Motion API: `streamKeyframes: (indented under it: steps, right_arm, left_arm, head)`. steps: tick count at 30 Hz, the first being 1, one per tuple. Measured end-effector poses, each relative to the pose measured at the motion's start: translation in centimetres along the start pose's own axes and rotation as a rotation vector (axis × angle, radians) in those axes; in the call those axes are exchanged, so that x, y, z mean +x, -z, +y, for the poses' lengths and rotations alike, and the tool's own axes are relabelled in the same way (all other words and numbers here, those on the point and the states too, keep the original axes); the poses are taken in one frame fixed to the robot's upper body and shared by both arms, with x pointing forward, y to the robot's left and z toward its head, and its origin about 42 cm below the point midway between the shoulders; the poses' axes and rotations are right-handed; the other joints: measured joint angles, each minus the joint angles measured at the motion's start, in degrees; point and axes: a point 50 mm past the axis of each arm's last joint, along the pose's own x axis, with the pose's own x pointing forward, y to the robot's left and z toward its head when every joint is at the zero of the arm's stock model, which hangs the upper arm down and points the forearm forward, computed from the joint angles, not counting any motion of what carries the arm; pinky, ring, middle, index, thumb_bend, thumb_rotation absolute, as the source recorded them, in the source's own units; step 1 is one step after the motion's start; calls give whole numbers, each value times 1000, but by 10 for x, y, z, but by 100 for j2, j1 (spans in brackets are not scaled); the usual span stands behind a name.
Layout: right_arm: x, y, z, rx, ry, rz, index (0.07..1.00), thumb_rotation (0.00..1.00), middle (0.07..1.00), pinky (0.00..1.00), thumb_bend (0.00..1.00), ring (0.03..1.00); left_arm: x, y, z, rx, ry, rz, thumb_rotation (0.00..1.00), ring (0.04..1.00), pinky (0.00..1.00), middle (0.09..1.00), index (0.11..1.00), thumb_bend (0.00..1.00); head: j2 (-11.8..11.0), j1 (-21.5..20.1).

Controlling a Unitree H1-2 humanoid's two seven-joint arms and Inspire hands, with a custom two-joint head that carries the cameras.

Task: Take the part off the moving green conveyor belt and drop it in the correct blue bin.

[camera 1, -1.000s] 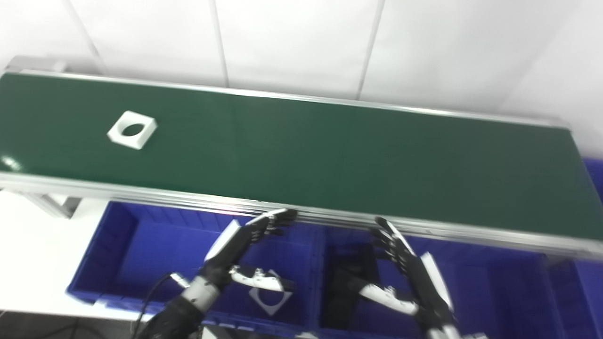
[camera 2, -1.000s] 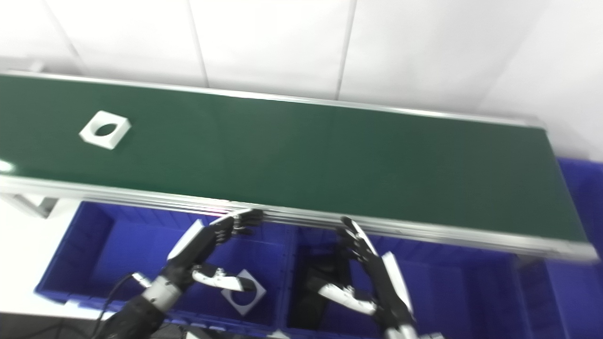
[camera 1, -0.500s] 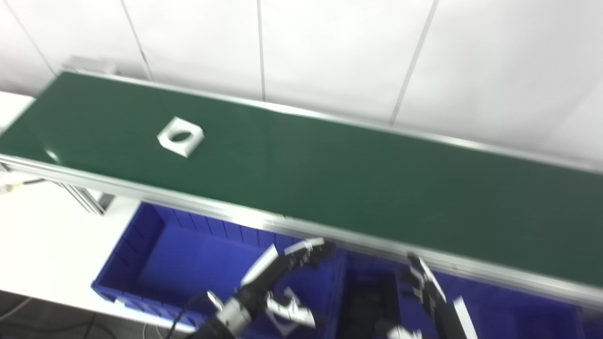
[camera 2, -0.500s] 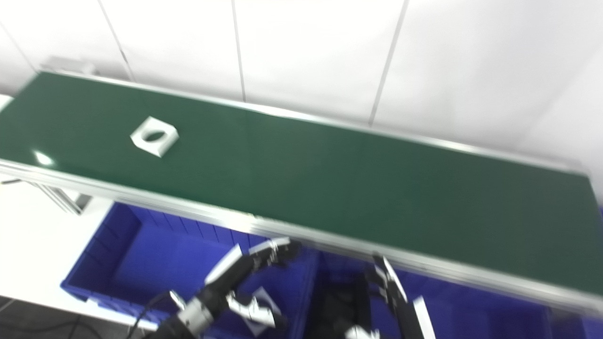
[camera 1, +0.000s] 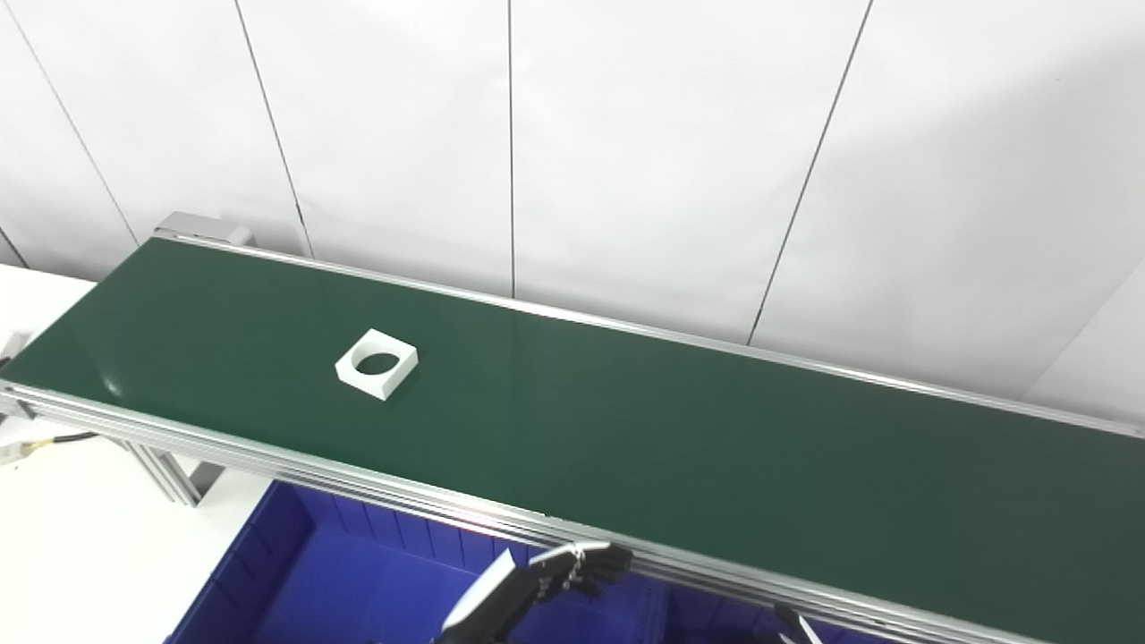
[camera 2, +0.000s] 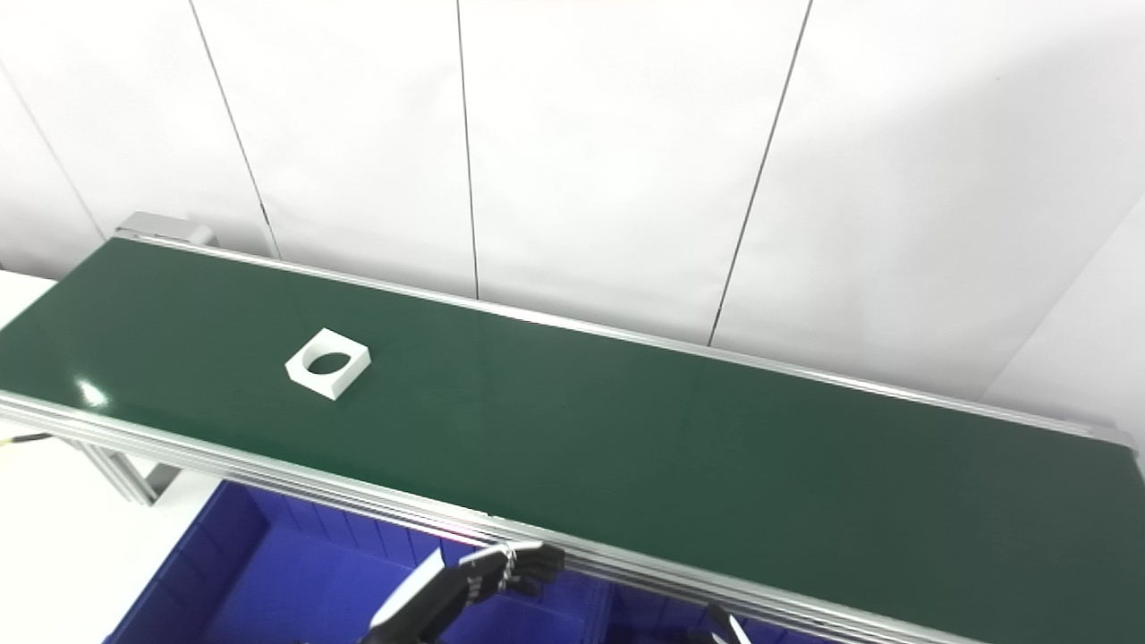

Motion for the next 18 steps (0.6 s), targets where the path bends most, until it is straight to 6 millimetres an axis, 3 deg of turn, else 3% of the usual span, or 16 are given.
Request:
streamKeyframes:
  steps: [4,7,9,14,18]
  right_arm:
    - [4,2,2,-1,-2,-5,934,304,842,699,807,823]
    - [5,3,2,0,-2,-5,928,295,836,698,811,820]
    - [5,2,3,1,-1,-14,926,297,834,700,805,820]
    - [7,2,2,0,-1,-19,919,289,827,707,819,816]
    - [9,2,2,3,0,-22,919,289,825,710,824,817]
  left_arm:
    - [16,-27,32,91,6,-111,312,804,755,818,807,909]
    - [28,-42,55,155,14,-171,335,838,820,836,838,846]
    - [33,-50,70,191,17,-197,344,835,812,839,838,830]
    - [45,-65,111,273,3,-213,349,835,812,839,842,827]
    - [53,-73,130,311,-2,-202,330,833,807,836,840,813]
  head:
    - [-35,-9]
    - [-70,-18]
    - [-71,-18]
    - [-88,-26]
    - [-88,-26]
